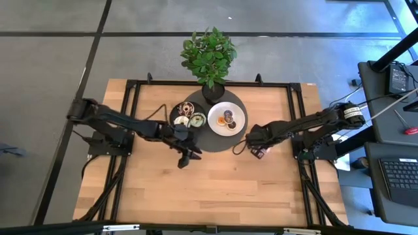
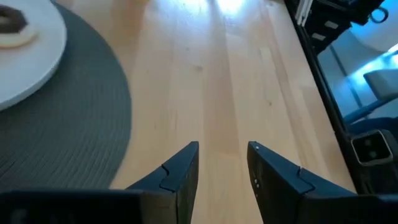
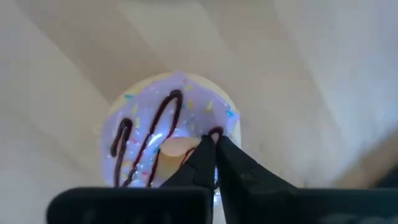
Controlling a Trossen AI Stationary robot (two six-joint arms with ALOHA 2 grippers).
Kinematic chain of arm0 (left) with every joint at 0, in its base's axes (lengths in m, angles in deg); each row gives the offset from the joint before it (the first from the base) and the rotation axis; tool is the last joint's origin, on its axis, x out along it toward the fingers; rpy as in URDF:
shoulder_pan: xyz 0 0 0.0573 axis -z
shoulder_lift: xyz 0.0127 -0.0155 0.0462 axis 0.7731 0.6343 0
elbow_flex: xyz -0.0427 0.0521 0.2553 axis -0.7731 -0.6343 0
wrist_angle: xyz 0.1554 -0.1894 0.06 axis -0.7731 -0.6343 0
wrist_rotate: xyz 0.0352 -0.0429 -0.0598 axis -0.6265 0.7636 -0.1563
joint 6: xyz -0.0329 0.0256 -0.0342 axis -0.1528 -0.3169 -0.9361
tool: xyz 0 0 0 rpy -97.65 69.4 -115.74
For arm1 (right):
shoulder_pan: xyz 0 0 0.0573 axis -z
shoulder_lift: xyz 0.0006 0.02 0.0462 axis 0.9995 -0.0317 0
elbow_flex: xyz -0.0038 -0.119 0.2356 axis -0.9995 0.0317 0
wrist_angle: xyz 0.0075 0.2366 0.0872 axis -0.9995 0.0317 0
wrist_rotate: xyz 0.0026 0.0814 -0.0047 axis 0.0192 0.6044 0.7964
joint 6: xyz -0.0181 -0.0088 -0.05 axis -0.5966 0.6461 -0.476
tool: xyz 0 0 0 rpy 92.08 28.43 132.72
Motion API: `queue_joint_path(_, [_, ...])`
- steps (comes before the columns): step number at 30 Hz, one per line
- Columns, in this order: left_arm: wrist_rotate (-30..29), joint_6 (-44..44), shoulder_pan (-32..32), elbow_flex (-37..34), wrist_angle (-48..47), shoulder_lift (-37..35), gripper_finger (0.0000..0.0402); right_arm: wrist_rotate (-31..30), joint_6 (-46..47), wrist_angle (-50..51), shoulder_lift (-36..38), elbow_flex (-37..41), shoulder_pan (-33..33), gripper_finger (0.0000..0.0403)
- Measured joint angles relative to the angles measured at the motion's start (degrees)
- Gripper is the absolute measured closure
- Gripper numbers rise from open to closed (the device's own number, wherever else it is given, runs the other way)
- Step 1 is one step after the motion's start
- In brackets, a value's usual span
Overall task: Pick & Place donuts
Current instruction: Put the big pink donut on the dark green plate
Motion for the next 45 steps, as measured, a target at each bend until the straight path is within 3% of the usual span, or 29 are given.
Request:
queue_joint_path(4, [-3.87,-0.27,1.48,0.00,-6.90,-6.62,0.0270,-2.56,-7.81,-5.16,-0.09,-7.63,-0.50,0.0397])
queue_joint_path(10, [-15.26,-2.35,5.62,-0.24,-14.95,-14.45,0.0270,-3.36,-23.25,-16.65,-3.54,-17.70,-0.50,0.0398])
queue_joint_path(13, [-20.56,-4.74,8.10,-0.25,-18.44,-16.11,0.0270,-3.15,-30.38,-20.79,-8.43,-22.05,-0.50,0.0398])
queue_joint_path(18, [-25.87,-7.83,12.02,-0.26,-22.06,-16.61,0.0270,2.46,-39.76,-23.78,-20.50,-29.89,-0.50,0.0398])
queue_joint_path(25, [-29.24,-11.66,15.24,-0.26,-22.72,-16.37,0.0270,8.30,-47.18,-22.76,-35.16,-40.86,-0.58,0.0397])
queue_joint_path(35, [-30.62,-12.09,16.59,-0.26,-22.70,-16.37,0.0270,8.29,-51.47,-19.83,-40.22,-45.53,-0.56,0.0393])
queue_joint_path(38, [-31.41,-12.09,16.59,-0.26,-22.72,-16.35,0.0270,8.29,-51.19,-19.53,-40.28,-45.53,-0.56,0.0373])
queue_joint_path(45, [-33.98,-11.22,16.59,-0.26,-22.70,-16.31,0.0270,7.86,-50.95,-19.12,-38.99,-45.62,-0.81,0.0275])
